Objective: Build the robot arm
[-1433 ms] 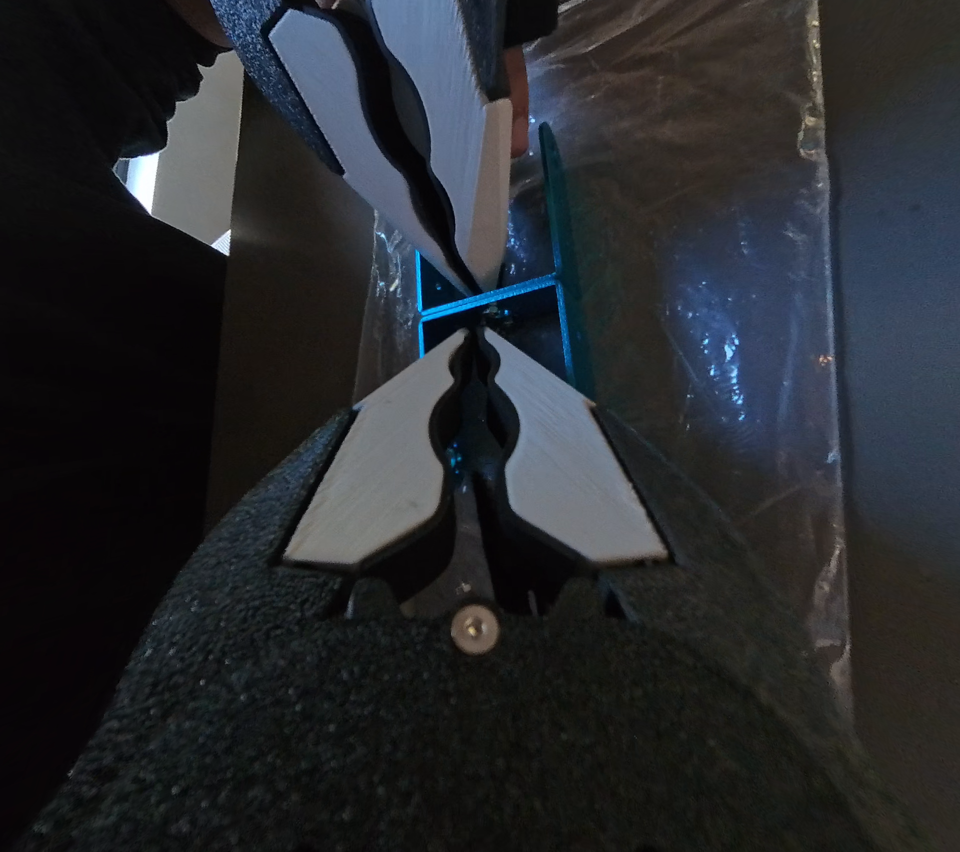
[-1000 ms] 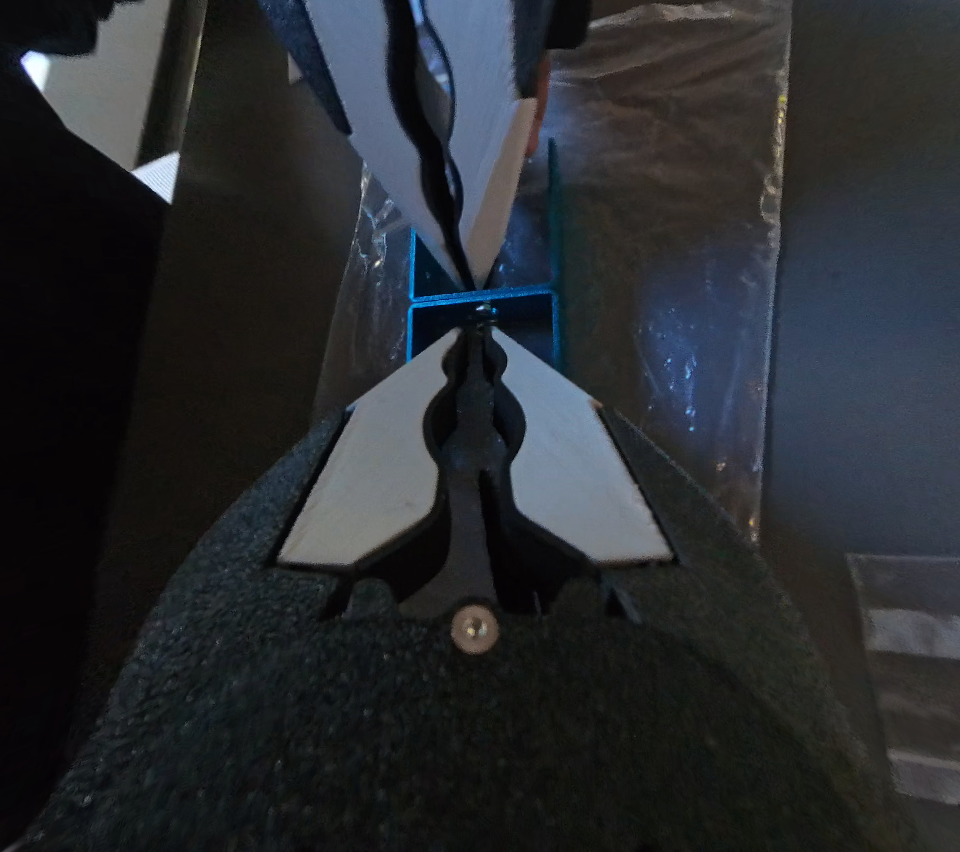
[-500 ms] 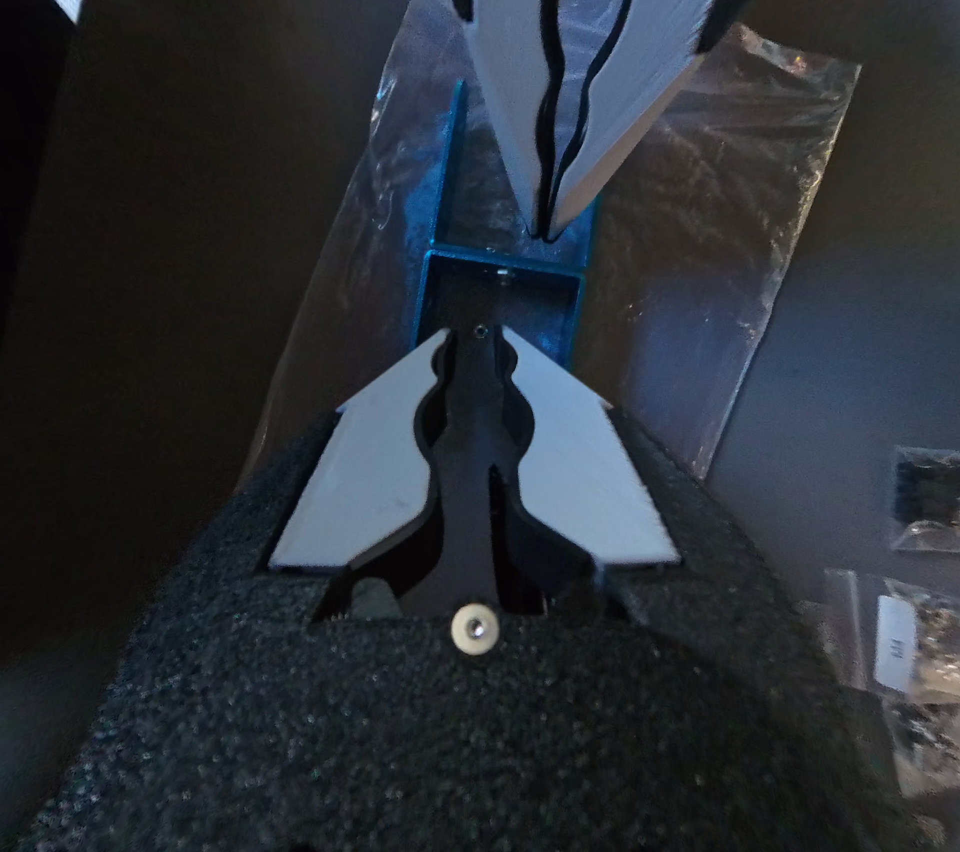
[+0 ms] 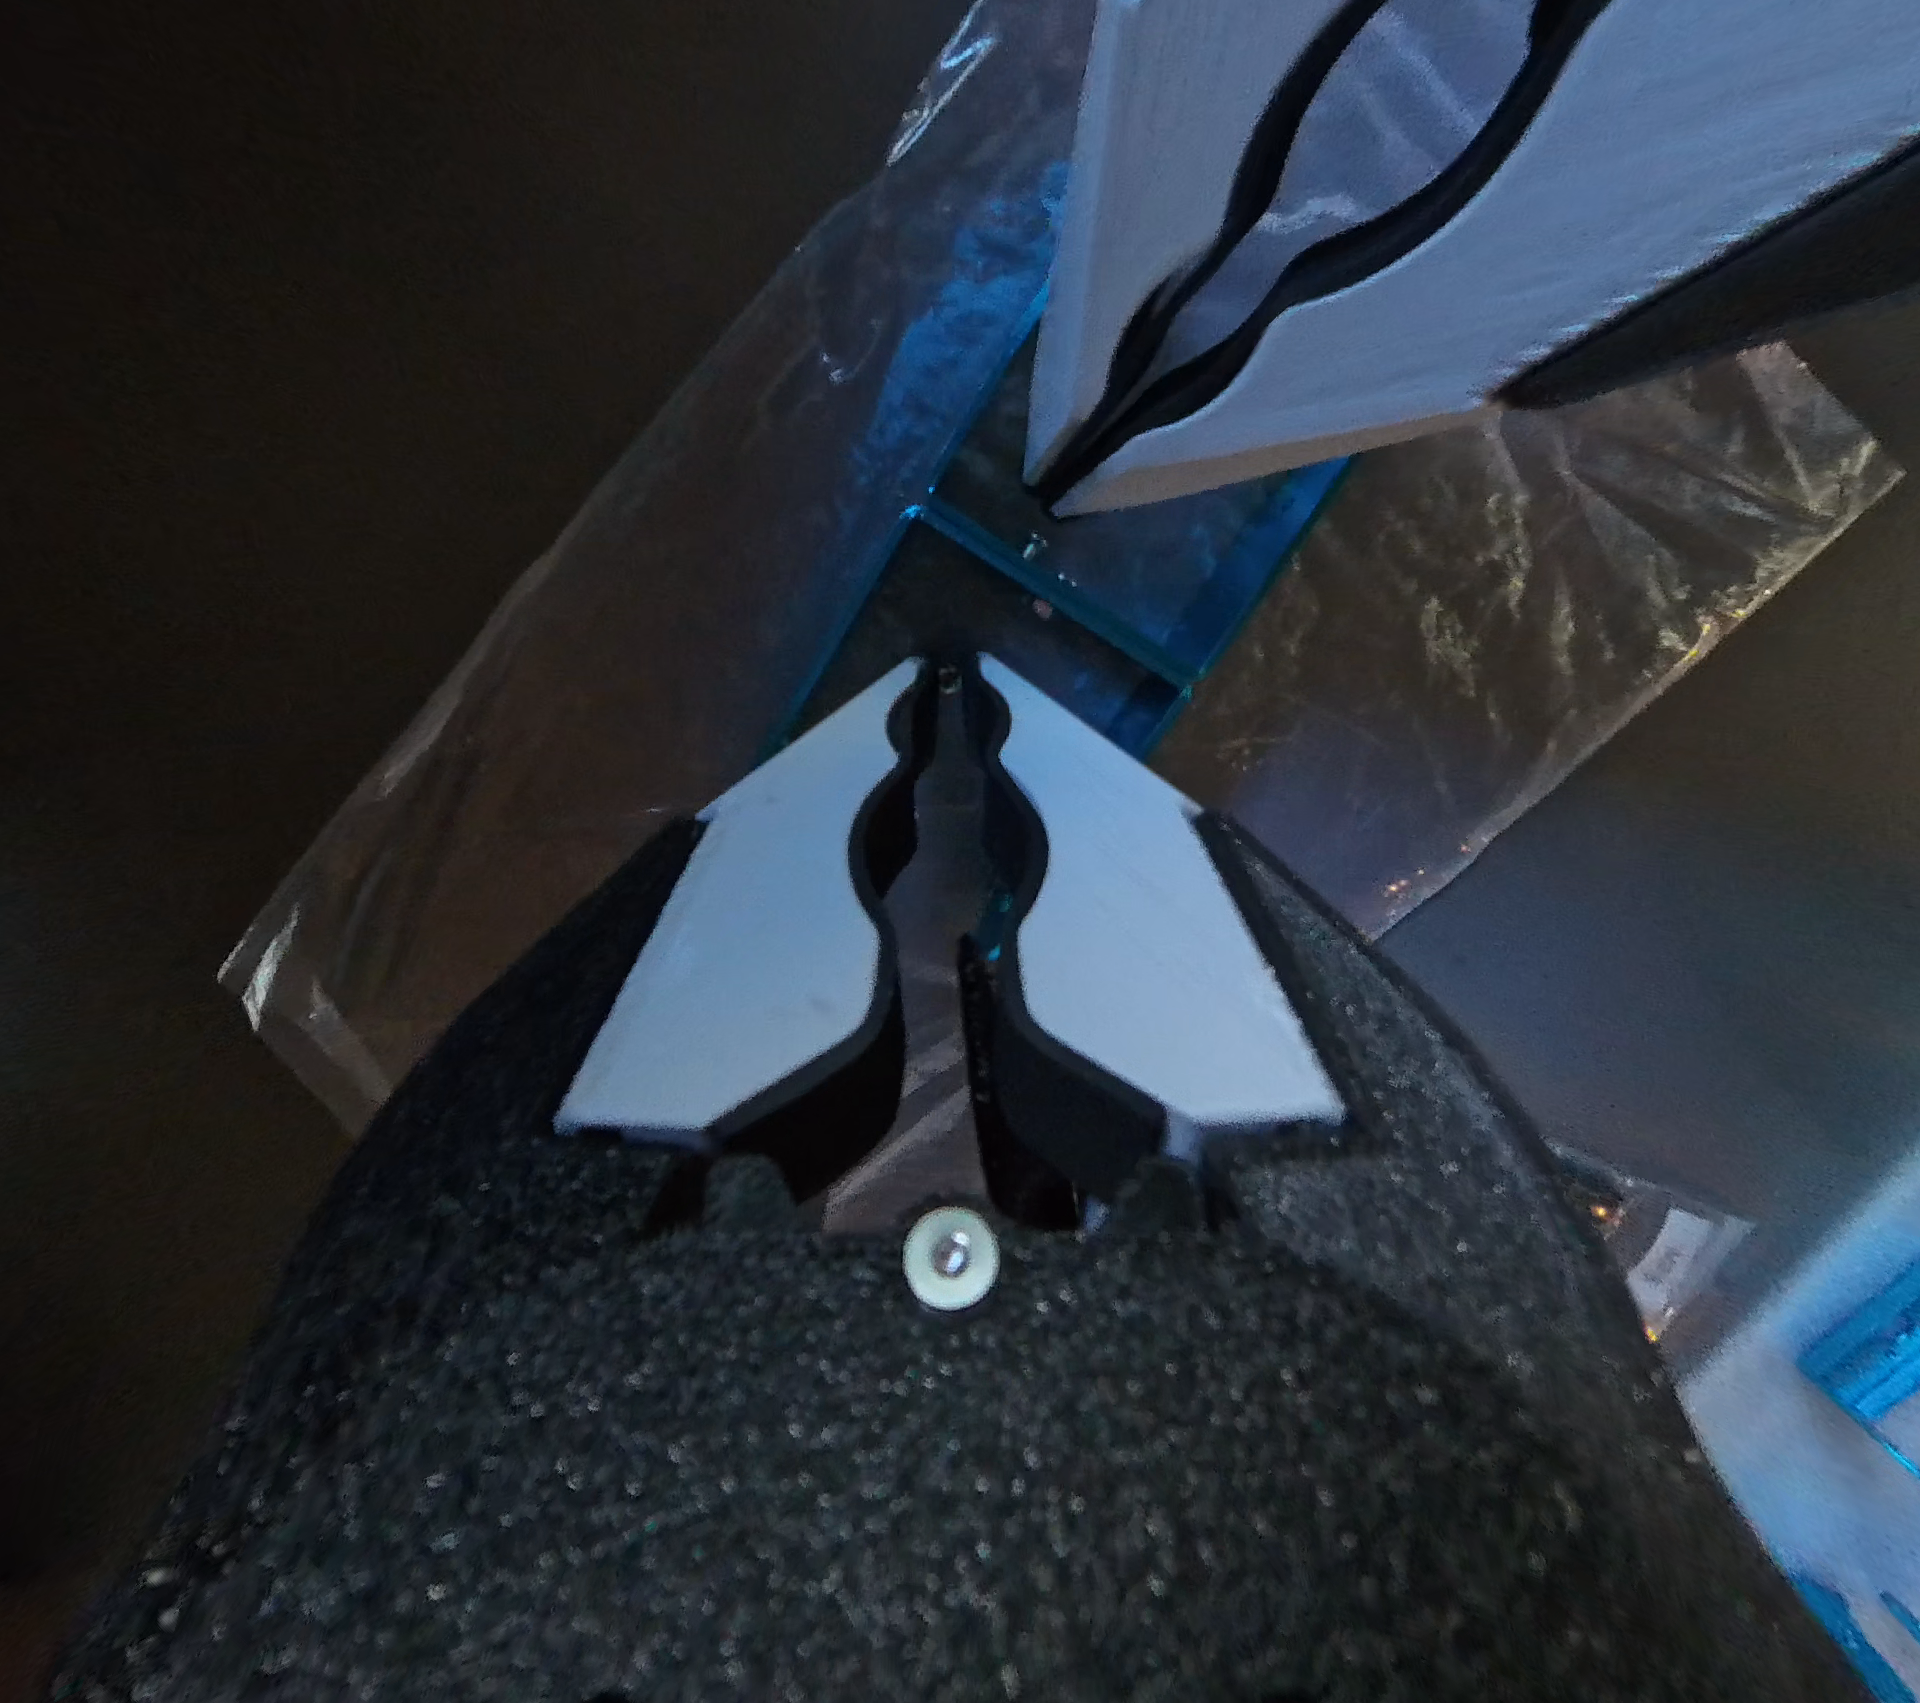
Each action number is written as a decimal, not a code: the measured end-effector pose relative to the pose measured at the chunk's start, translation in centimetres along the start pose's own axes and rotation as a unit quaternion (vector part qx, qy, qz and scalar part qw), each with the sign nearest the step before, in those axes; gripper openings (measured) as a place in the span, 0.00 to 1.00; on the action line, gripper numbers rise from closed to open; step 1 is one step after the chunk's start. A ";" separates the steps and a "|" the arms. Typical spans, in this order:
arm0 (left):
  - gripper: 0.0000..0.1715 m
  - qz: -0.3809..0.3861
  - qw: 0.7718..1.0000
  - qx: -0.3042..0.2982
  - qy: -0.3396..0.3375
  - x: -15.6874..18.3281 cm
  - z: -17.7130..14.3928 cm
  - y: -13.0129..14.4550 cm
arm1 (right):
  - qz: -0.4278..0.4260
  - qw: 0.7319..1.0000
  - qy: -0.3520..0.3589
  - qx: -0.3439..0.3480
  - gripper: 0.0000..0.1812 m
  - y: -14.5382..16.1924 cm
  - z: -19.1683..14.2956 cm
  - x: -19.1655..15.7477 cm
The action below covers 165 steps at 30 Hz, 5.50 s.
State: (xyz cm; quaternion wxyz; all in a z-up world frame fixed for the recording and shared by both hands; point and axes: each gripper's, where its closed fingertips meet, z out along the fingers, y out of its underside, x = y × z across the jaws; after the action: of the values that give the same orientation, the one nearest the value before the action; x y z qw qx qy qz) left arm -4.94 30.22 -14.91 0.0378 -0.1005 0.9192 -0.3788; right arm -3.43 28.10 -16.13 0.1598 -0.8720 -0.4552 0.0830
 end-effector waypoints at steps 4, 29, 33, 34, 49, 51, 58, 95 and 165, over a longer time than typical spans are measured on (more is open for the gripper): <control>0.00 -0.002 1.000 -0.002 0.006 0.1 0.2 0.2 | 0.003 1.000 -0.005 0.002 0.03 0.2 0.1 0.0; 0.00 0.002 1.000 -0.004 0.002 0.2 0.4 0.1 | 0.016 1.000 0.004 -0.002 0.02 0.7 -0.5 -0.5; 0.00 0.003 1.000 -0.004 0.001 0.2 0.4 0.0 | 0.020 1.000 0.012 0.007 0.02 0.5 -0.5 -0.1; 0.00 0.003 1.000 -0.004 0.001 0.2 0.4 0.0 | 0.019 1.000 0.009 0.008 0.02 0.4 -0.4 -0.2; 0.00 0.001 1.000 0.001 0.000 0.1 0.5 -0.1 | 0.027 1.000 0.009 -0.011 0.03 0.8 -0.1 -0.4; 0.00 0.003 1.000 -0.001 -0.002 0.1 0.6 -0.1 | 0.027 1.000 0.003 -0.007 0.02 0.6 0.0 -0.6; 0.00 0.004 1.000 0.001 -0.001 0.1 0.7 -0.2 | 0.022 1.000 0.015 -0.009 0.02 0.6 0.0 -0.5; 0.00 0.002 1.000 0.002 -0.008 -0.2 1.2 0.0 | 0.079 0.972 0.096 0.200 0.00 -1.0 -0.8 0.6; 0.00 0.002 1.000 -0.008 -0.008 -0.3 0.8 0.5 | 0.278 0.927 -0.007 0.252 0.02 -1.9 -0.8 1.3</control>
State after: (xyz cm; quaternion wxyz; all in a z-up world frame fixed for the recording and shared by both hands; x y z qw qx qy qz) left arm -4.58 30.09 -15.80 0.0452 -0.1018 0.9223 -0.3701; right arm -3.95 30.01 -14.66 0.3418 -0.8938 -0.1598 0.2424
